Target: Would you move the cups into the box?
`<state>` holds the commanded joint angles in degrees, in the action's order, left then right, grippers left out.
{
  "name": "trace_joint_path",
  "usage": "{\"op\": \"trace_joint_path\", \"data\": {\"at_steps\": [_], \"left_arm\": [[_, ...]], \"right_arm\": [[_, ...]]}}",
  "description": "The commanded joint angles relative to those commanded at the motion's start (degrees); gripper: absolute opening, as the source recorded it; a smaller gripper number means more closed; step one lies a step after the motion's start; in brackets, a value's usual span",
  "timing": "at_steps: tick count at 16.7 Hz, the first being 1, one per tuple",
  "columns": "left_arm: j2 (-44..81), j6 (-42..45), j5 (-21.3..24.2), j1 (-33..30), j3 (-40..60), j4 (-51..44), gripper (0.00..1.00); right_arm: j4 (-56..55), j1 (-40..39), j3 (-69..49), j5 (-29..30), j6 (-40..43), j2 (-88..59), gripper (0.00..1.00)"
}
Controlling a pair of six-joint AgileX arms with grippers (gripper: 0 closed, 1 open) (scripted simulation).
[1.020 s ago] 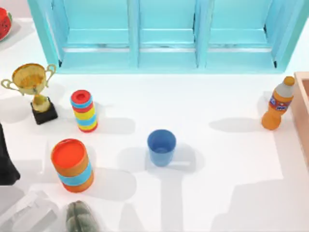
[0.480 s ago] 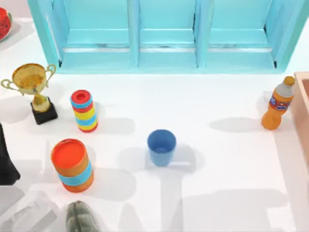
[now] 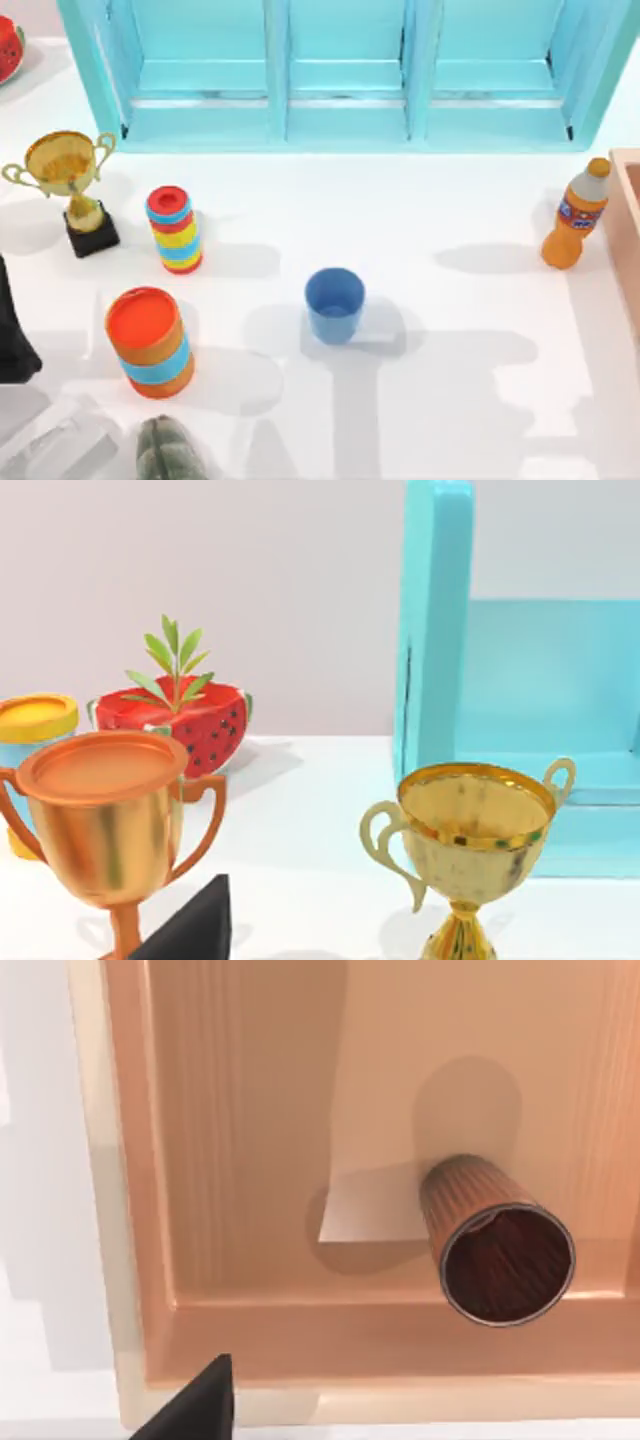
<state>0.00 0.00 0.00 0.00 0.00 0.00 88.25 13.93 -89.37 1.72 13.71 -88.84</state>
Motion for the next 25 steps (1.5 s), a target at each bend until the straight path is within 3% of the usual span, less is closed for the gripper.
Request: {"op": "trace_joint_path", "data": {"at_steps": [8,12,15,21,25], "left_arm": [[0.0,0.0,0.0,0.0,0.0,0.0,1.0],[0.0,0.0,0.0,0.0,0.0,0.0,1.0],[0.0,0.0,0.0,0.0,0.0,0.0,1.0],[0.0,0.0,0.0,0.0,0.0,0.0,1.0],[0.0,0.0,0.0,0.0,0.0,0.0,1.0]], "right_arm": [[-2.0,-39.3,-18.8,-0.3,-38.3,-25.5,1.0],[-4.4,-52.1,-26.5,-1.1,-51.4,-35.0,1.0],[-6.0,-55.3,-29.8,-1.5,-55.7,-38.3,1.0],[-6.3,-55.2,-29.8,-1.5,-56.1,-38.5,1.0],[-12.7,-55.2,-24.0,-1.5,-56.1,-39.1,1.0]]}}
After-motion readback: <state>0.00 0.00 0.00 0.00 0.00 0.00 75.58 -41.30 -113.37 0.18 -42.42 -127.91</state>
